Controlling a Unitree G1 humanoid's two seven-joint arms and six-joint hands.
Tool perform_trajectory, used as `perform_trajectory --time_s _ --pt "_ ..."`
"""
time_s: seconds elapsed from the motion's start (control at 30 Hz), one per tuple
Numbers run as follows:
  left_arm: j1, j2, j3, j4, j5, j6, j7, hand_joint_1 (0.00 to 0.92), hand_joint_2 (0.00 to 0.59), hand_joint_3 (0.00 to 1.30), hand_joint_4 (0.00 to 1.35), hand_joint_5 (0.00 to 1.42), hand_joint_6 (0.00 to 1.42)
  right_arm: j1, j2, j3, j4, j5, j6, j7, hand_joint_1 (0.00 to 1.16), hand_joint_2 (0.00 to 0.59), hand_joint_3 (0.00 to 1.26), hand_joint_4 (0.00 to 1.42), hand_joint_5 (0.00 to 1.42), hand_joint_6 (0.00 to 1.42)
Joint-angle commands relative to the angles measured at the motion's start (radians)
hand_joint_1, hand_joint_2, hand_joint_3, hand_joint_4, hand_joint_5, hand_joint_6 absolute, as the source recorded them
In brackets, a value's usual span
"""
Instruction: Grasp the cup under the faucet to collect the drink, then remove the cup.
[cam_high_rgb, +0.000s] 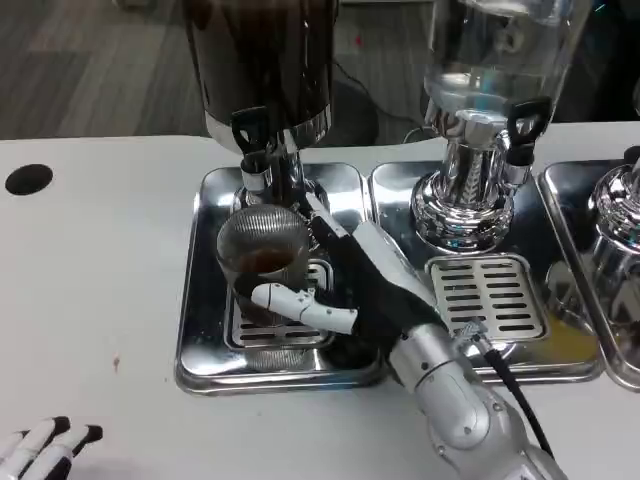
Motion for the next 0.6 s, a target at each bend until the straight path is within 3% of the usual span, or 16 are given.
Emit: perform_trajectory --time_s 0.03,0.6 --pt "0.010 0.002 0.008 -0.008 -0.005 -0.004 -0.019 0.000 0.095 0.18 0.06 0.10 0.35 -0.017 0.012 0.006 0.010 0.002 -0.018 -0.015 0.35 0.105 0.00 0.03 0.04 0.00" --pt "0.019 0.006 0.031 0.005 -0.022 -0.014 -0.028 0.000 0.100 0.19 0.07 0.10 0.35 -0.031 0.040 0.011 0.057 0.009 -0.047 -0.046 0.34 0.102 0.01 0.06 0.06 0.00"
